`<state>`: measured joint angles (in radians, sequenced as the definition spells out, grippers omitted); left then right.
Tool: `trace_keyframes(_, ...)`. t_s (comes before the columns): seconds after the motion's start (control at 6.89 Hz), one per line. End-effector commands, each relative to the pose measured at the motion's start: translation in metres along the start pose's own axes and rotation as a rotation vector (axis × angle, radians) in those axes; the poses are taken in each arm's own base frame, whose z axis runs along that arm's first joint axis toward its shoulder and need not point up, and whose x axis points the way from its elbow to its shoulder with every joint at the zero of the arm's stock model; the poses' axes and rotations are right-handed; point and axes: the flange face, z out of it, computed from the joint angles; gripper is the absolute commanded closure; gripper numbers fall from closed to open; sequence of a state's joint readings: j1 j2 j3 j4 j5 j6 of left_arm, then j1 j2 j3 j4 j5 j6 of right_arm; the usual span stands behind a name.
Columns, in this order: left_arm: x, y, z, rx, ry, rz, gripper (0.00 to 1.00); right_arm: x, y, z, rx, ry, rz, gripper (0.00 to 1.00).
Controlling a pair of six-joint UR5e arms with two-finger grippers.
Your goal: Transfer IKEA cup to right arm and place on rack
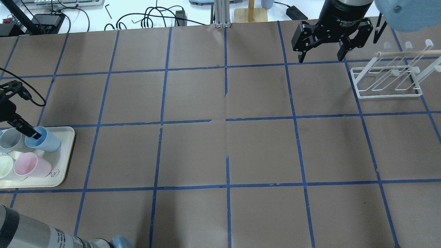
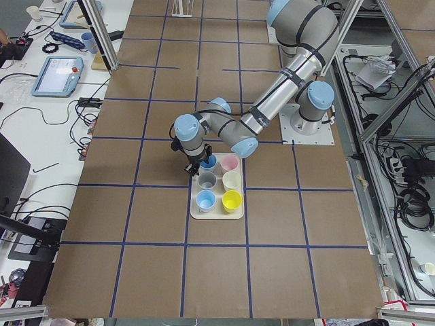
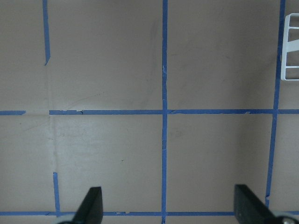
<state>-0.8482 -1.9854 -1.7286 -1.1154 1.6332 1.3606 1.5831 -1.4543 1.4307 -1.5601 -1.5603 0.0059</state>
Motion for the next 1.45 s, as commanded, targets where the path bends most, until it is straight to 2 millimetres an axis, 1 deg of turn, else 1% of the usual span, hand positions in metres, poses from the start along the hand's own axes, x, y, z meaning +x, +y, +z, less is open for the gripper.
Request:
trace_keyframes(0.0, -0.001, -0.001, 0.005, -0.001, 0.009, 0.001, 1.0, 0.0, 0.0, 0.0, -0.001, 0.0, 0.0, 0.0)
trace_keyframes(0.29, 0.001, -0.007, 0.0, 0.004, 0.001, 0.011, 1.0, 0.0, 0.0, 0.001, -0.002, 0.001, -0.001, 0.0)
trace_keyframes(0.58, 0.018, -0.028, -0.024, 0.022, -0.028, 0.032, 1.0, 0.0, -0.001, 0.002, -0.004, 0.0, -0.004, 0.0)
trace_keyframes(0.73, 0.027, -0.035, -0.039, 0.082, -0.023, 0.011, 1.0, 0.0, 0.0, 0.001, -0.004, -0.002, -0.004, 0.0)
trace_keyframes(0.87, 0.051, -0.062, -0.071, 0.167, 0.028, -0.052, 1.0, 0.004, 0.001, 0.0, -0.013, -0.003, -0.001, 0.0)
trace_keyframes(1.02, 0.083, -0.091, -0.106, 0.193, 0.125, -0.159, 1.0, 0.003, 0.003, -0.003, -0.008, -0.029, -0.013, 0.0)
trace_keyframes(1.16, 0.114, -0.109, -0.129, 0.246, 0.29, -0.317, 1.0, -0.006, 0.005, -0.007, -0.002, -0.107, -0.027, 0.0)
trace_keyframes(1.31, 0.144, -0.128, -0.142, 0.287, 0.44, -0.441, 1.0, -0.01, 0.011, -0.013, 0.008, -0.117, -0.032, 0.0)
